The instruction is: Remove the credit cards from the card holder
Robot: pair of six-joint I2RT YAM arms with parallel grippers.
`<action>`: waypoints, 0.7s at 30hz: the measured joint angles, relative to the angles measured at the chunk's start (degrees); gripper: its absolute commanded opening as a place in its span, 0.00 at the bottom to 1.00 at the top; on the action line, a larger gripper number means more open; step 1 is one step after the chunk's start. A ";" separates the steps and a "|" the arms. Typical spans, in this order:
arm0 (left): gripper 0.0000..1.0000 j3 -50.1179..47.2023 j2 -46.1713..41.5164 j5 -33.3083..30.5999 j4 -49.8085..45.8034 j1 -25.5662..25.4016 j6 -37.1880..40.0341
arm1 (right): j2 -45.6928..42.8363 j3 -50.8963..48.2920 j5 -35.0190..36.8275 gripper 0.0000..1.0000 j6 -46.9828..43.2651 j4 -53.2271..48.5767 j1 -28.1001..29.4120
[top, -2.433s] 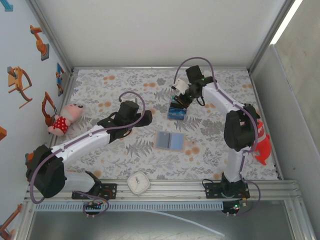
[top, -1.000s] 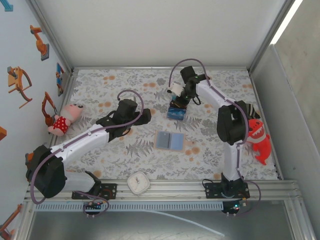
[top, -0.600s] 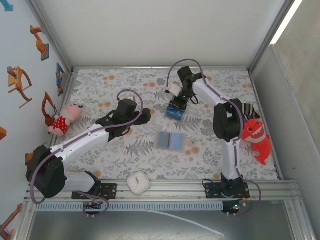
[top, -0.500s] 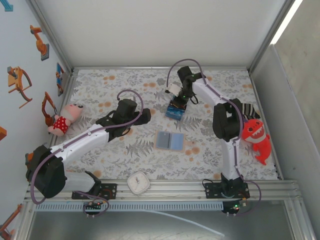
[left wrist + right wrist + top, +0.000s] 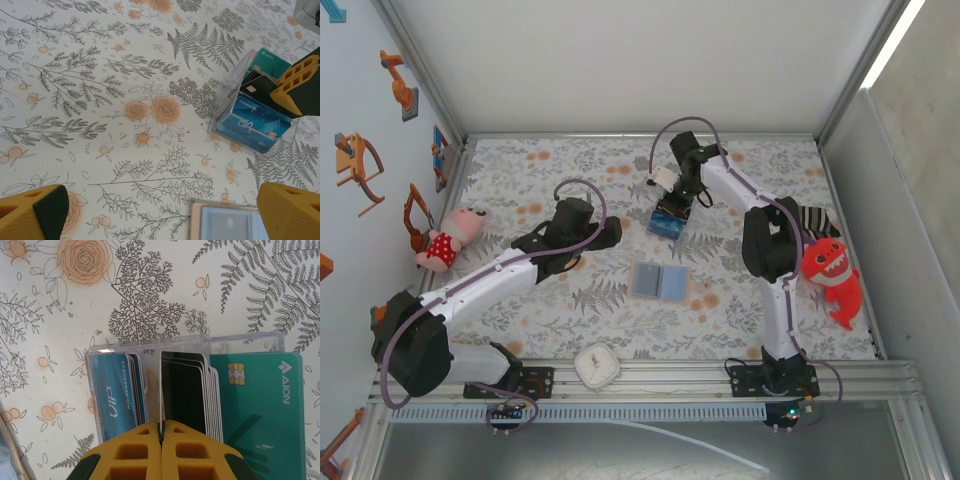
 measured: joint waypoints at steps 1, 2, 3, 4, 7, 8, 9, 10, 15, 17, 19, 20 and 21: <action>0.97 0.00 -0.11 0.00 0.00 0.00 0.00 | 0.00 0.09 0.22 0.05 0.15 0.04 0.00; 0.97 0.00 -0.22 0.00 0.00 0.02 0.00 | 0.00 0.11 0.39 0.06 0.37 0.15 0.00; 0.97 0.00 -0.28 0.00 0.02 0.07 0.00 | 0.00 0.15 0.42 0.07 0.46 0.15 0.00; 0.97 0.00 -0.37 0.00 0.02 0.11 0.00 | 0.00 0.17 0.42 0.08 0.68 0.17 0.00; 0.97 0.00 -0.68 0.02 0.00 0.31 0.00 | -0.02 0.17 0.59 0.10 1.42 0.26 0.00; 0.97 0.00 -0.83 0.02 0.02 0.31 0.04 | -0.02 0.17 0.63 0.11 1.55 0.44 0.00; 0.97 0.00 -1.03 0.00 0.00 0.33 0.11 | -0.02 0.17 0.66 0.12 1.68 0.59 0.00; 0.97 0.00 -1.27 0.00 0.00 0.33 0.13 | -0.02 0.17 0.66 0.13 1.79 0.74 0.00; 0.97 0.00 -2.29 0.00 0.00 0.33 0.17 | -0.76 0.11 0.68 0.22 3.02 1.86 0.00; 0.97 0.00 -2.58 -0.02 0.00 0.33 0.17 | -1.57 -0.11 0.79 0.22 3.21 2.36 0.00; 0.97 0.00 -2.89 -0.02 0.00 0.35 0.17 | -2.93 -0.76 0.98 0.22 3.65 3.08 0.00; 0.97 0.00 -3.08 -0.07 -0.02 0.35 0.17 | -3.76 -1.27 1.09 0.22 4.04 3.50 0.00; 0.97 -0.02 -3.37 -0.11 0.00 0.37 0.17 | -4.66 -1.84 1.22 0.22 4.46 3.89 0.00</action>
